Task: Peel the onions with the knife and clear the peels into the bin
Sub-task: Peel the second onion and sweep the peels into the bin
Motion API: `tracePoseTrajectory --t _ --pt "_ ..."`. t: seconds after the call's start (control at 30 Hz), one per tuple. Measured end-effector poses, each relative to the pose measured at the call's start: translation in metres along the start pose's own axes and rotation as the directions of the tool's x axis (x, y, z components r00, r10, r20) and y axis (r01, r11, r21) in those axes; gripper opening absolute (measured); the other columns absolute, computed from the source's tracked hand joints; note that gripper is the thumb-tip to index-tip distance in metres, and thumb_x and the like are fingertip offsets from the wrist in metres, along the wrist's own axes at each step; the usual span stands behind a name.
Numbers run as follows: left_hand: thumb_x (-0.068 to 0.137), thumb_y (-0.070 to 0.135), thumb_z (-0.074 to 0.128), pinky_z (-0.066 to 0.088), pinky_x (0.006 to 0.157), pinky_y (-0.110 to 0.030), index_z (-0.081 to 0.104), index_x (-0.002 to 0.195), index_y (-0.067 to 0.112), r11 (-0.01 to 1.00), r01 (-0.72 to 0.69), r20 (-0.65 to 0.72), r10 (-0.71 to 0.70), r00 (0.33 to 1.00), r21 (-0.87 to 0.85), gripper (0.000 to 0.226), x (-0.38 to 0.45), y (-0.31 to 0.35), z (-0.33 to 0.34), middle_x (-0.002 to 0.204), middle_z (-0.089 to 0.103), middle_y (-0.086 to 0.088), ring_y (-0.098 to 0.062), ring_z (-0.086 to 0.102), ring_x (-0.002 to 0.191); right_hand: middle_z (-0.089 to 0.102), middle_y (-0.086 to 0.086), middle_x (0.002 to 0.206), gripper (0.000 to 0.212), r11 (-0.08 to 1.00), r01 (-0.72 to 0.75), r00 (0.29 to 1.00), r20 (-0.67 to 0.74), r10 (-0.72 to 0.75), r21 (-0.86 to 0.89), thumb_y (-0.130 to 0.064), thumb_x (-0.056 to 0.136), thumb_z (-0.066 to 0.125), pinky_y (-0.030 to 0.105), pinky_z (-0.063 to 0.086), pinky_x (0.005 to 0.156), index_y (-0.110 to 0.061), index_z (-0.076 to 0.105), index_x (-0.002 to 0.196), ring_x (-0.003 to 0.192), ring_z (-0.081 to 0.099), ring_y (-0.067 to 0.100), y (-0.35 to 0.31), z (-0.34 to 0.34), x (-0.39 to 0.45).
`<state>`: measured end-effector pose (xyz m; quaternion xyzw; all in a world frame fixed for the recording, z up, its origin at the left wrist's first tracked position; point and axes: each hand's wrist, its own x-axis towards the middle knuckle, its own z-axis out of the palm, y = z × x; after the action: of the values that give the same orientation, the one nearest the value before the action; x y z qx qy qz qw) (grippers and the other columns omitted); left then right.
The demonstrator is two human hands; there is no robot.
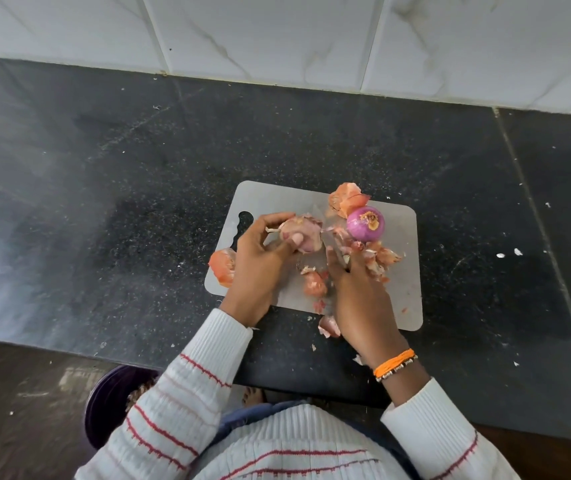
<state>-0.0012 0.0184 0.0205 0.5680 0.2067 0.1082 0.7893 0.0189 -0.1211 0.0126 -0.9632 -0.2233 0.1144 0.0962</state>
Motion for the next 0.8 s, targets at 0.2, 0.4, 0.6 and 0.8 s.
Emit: tracePoseTrajectory --t 0.2,0.4,0.6,0.8 --pt "0.091 -0.009 0.047 0.056 0.071 -0.02 0.057 0.115 0.006 0.984 0.101 0.118 -0.084 0.989 -0.15 0.031 -0.003 -0.002 0.003 0.101 0.065 -0.005 -0.015 0.067 0.087 0.05 0.007 0.13 0.035 0.981 0.061 0.98 -0.198 -0.024 0.182 -0.017 0.096 0.046 0.032 0.042 0.089 -0.013 0.051 0.13 0.119 0.045 0.024 0.009 -0.015 0.003" --pt "0.091 -0.009 0.044 0.056 0.08 -0.026 0.053 0.11 0.008 0.961 0.192 0.183 -0.156 0.971 -0.201 0.027 -0.01 -0.003 0.01 0.099 0.063 -0.011 -0.02 0.063 0.09 0.067 -0.002 0.109 0.03 0.646 0.045 0.992 -0.11 0.061 0.762 -0.028 0.087 0.063 0.038 0.051 0.089 -0.019 0.06 0.115 0.101 0.063 0.014 0.004 -0.022 0.009" --pt "0.083 0.005 0.067 0.054 0.087 -0.034 0.062 0.096 0.019 0.966 -0.065 0.15 0.027 0.988 0.251 0.02 -0.011 -0.005 0.008 0.098 0.065 0.002 -0.016 0.065 0.092 0.064 -0.019 0.093 0.038 0.542 0.073 0.995 -0.098 0.017 0.837 -0.008 0.081 0.07 0.012 0.05 0.076 -0.04 0.056 0.095 0.09 0.061 -0.004 0.006 -0.015 0.006" --pt "0.079 0.007 0.072 0.056 0.07 -0.031 0.072 0.077 0.013 0.927 -0.137 0.118 0.101 0.988 0.35 0.006 -0.01 -0.001 0.003 0.083 0.068 -0.007 -0.017 0.065 0.073 0.067 -0.01 0.102 0.04 0.49 0.067 0.997 -0.08 0.007 0.869 0.0 0.081 0.067 0.015 0.05 0.076 -0.032 0.06 0.104 0.096 0.064 0.004 0.011 -0.01 0.003"
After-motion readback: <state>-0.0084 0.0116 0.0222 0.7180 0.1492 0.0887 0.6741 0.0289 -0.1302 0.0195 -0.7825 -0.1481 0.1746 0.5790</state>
